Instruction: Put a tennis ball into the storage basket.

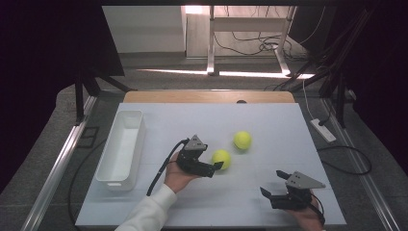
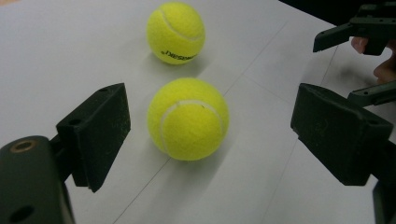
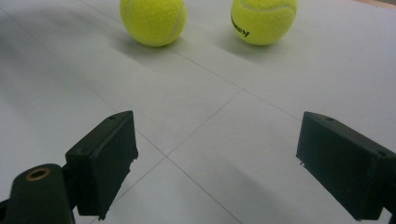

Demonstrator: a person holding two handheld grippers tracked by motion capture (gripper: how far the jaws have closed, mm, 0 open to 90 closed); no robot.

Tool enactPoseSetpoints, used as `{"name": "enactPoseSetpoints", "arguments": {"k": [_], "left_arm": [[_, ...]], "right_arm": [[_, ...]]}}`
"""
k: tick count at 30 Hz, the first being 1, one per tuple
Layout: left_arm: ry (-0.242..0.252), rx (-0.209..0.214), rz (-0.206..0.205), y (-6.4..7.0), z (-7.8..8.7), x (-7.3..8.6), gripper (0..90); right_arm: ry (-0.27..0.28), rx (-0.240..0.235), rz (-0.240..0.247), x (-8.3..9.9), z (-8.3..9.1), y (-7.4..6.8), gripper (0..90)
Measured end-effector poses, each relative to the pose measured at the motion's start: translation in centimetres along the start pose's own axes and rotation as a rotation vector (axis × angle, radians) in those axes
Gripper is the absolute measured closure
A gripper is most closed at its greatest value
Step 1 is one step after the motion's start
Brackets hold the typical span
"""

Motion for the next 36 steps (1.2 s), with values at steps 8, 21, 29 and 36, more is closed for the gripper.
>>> {"name": "enactPoseSetpoints", "arguments": {"k": [8,21,29,36], "left_arm": [[-0.033,-0.004,-0.014,-0.3,-0.7,0.1,12.8],[-0.076,0.0,-0.002,-0.7,-2.3,0.5,11.4],[-0.094,0.019,0.004,-0.7,-3.2,0.5,10.2],[-0.129,0.016,-0.007,-0.7,-4.3,0.7,9.6]], "right_arm": [[0.004,0.001,-0.001,-0.1,0.1,0.0,11.9],[0.003,0.004,0.001,0.0,0.1,0.0,11.8],[0.002,0.004,0.002,0.0,0.1,0.1,11.8],[0.004,0.004,0.001,0.0,0.1,0.1,11.8]]}}
Point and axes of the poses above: each handheld gripper's, and its own axes: z roughly backward along the jaws, x roughly out of its underside, y roughly to its right, the point moved 6 cm from there along -z, roughly forward along the jaws, and after that the axes turned 15 degrees about -z, right-handed, at the moved point
